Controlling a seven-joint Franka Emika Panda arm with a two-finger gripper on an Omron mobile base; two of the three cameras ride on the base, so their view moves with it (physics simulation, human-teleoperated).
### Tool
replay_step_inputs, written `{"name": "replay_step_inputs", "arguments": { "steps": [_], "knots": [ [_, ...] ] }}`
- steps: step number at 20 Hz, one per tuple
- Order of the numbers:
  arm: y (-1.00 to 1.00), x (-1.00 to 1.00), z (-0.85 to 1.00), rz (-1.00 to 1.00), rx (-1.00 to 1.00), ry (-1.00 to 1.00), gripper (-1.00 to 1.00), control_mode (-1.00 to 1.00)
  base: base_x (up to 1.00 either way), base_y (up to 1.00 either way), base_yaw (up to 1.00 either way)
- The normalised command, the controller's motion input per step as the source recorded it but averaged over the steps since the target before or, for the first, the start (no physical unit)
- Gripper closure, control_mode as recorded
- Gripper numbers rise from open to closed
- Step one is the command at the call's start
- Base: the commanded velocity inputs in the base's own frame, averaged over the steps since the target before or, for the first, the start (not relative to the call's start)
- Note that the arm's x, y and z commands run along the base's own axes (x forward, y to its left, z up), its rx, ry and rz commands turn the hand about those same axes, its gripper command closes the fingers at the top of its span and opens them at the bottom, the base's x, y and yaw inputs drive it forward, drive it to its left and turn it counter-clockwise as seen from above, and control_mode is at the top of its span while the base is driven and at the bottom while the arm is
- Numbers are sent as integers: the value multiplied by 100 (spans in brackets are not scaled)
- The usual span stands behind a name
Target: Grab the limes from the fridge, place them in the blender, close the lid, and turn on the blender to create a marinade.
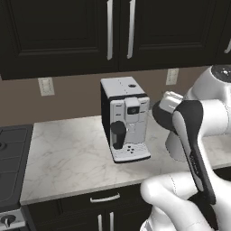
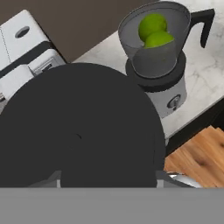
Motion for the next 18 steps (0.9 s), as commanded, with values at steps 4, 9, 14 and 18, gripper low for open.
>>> {"name": "replay_step_inputs", "arguments": {
  "steps": [4, 9, 14, 18],
  "knots": [
    [-76, 0, 0, 0, 0, 10, 100, -100, 0, 0, 0],
    [-58, 3, 0, 0, -2, 13, 100, -100, 0, 0, 0],
    [-54, 19, 0, 0, 0, 8, 100, -100, 0, 0, 0],
    [-53, 27, 0, 1, 0, 2, 100, -100, 0, 0, 0]
  ]
}}
